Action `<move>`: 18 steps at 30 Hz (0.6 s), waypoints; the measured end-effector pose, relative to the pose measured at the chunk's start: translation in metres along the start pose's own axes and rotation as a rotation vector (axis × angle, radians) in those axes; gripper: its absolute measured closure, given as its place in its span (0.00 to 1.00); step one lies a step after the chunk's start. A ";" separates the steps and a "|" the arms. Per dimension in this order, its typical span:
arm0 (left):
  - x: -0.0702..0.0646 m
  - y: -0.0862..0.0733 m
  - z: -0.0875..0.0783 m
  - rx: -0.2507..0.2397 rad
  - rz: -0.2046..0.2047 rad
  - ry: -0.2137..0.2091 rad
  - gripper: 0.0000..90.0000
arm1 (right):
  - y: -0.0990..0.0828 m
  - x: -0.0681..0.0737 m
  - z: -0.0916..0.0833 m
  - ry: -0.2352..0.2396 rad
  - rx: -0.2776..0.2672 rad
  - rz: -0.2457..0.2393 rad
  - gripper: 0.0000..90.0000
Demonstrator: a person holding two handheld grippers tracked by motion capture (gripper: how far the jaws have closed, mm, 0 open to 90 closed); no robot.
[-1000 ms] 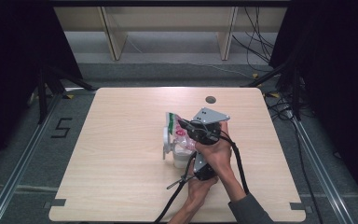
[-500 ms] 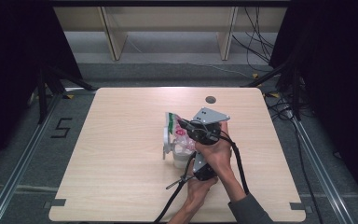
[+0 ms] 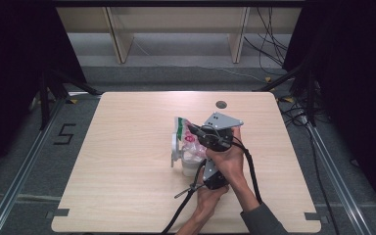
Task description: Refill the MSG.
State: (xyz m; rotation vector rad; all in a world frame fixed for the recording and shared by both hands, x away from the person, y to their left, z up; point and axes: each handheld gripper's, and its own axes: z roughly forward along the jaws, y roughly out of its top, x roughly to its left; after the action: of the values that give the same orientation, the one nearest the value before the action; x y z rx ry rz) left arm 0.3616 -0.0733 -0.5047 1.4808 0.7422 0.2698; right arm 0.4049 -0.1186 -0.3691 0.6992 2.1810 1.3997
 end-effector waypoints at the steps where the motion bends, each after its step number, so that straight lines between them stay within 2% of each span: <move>1: 0.000 0.000 0.000 0.002 0.004 0.000 0.86 | 0.000 0.000 0.001 -0.002 -0.010 -0.003 1.00; 2: 0.000 0.000 0.000 0.001 0.003 0.002 0.86 | 0.000 -0.001 0.001 0.000 -0.018 -0.011 1.00; 3: 0.000 -0.001 0.001 -0.007 0.004 -0.001 0.86 | 0.000 0.000 0.000 0.007 -0.004 0.001 1.00; 5: 0.001 -0.001 0.000 0.008 0.009 0.003 0.86 | 0.000 0.000 -0.001 0.000 0.001 0.000 1.00; 6: 0.001 -0.001 0.000 0.007 0.004 0.000 0.86 | 0.000 -0.002 -0.002 -0.013 -0.002 -0.020 1.00; 8: 0.000 -0.002 0.000 -0.002 -0.001 0.002 0.86 | 0.000 -0.002 -0.002 -0.020 -0.011 -0.017 1.00; 11: 0.000 -0.003 0.001 0.005 0.009 -0.008 0.86 | 0.000 -0.003 -0.004 -0.009 0.001 -0.005 1.00; 12: -0.001 -0.003 -0.001 0.017 0.010 0.001 0.85 | 0.000 -0.002 -0.005 -0.013 0.008 0.009 1.00; 13: -0.001 -0.004 0.000 0.000 0.006 -0.013 0.85 | 0.000 -0.003 -0.005 -0.011 0.009 0.005 1.00; 15: -0.002 -0.005 0.001 -0.018 -0.003 -0.013 0.85 | 0.000 -0.003 -0.005 -0.010 0.000 -0.007 1.00; 16: -0.001 -0.005 0.001 -0.015 -0.001 -0.014 0.85 | 0.000 -0.002 -0.006 -0.022 -0.009 -0.003 1.00; 17: 0.001 -0.004 -0.001 0.026 0.034 -0.012 0.85 | 0.000 -0.002 -0.007 -0.023 -0.008 -0.004 1.00; 18: 0.000 -0.005 -0.001 0.026 0.038 -0.016 0.85 | 0.000 -0.003 -0.007 -0.016 -0.001 -0.020 1.00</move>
State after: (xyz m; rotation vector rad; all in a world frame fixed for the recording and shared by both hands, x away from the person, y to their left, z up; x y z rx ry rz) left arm 0.3597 -0.0725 -0.5096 1.5214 0.7075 0.2771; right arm 0.4029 -0.1258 -0.3660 0.6843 2.1685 1.3806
